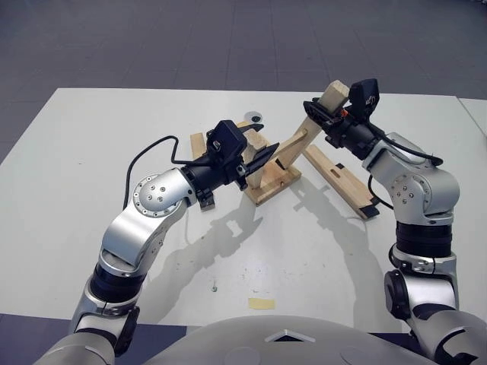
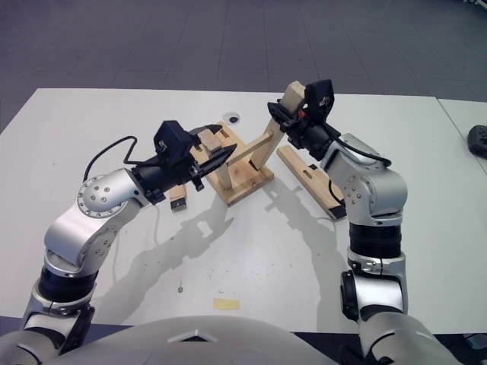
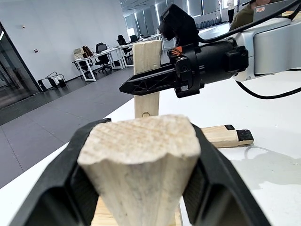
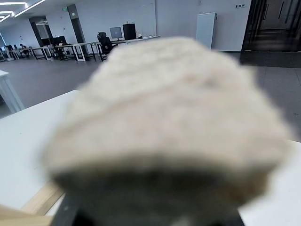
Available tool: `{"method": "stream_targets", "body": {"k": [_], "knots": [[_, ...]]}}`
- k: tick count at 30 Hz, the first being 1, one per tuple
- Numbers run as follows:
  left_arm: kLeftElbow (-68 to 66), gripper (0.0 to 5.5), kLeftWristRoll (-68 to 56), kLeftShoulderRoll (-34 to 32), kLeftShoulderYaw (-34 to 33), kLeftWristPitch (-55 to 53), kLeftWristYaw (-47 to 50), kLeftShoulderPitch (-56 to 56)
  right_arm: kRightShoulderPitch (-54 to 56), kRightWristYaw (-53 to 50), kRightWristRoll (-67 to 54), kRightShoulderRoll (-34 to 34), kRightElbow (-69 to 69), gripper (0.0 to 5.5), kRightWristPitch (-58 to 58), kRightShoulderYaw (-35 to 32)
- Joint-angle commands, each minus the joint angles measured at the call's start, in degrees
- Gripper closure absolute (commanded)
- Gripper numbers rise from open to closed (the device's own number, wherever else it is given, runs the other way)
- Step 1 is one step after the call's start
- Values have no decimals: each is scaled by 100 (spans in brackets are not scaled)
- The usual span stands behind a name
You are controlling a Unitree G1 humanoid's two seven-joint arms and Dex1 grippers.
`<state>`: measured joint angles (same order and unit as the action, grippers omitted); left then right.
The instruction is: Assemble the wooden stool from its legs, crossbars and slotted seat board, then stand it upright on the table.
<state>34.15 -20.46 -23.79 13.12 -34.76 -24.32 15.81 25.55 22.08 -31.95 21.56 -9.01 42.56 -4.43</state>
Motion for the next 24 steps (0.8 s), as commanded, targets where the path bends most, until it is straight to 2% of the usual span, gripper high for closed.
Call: {"method": "stream_targets", "body": {"k": [1, 2, 7, 8, 12, 17, 24], "knots": [[-280, 347, 54, -143, -133, -410, -18, 84, -365, 230, -202, -211, 66, 446, 534, 373], [-295, 347, 54, -163, -165, -407, -53, 94, -316, 213, -254, -239, 37, 410, 498, 305], [-275, 347, -113, -174, -369, -482, -140, 78, -3, 189, -831, -472, -165, 331, 440, -361], [-239, 311, -204, -177, -417, -507, -183, 73, 109, 168, -1070, -529, -177, 308, 483, -581], [-127, 248, -592, -139, -688, -692, -314, 139, 527, 54, -2008, -533, -215, 245, 732, -1270], [-63, 165, -777, -95, -848, -759, -306, 179, 1009, -229, -2375, -429, -69, 164, 678, -1639], [111, 47, -1429, 202, -1476, -955, -15, 518, 2548, -808, -3037, -340, 57, 51, 310, -2144]]}}
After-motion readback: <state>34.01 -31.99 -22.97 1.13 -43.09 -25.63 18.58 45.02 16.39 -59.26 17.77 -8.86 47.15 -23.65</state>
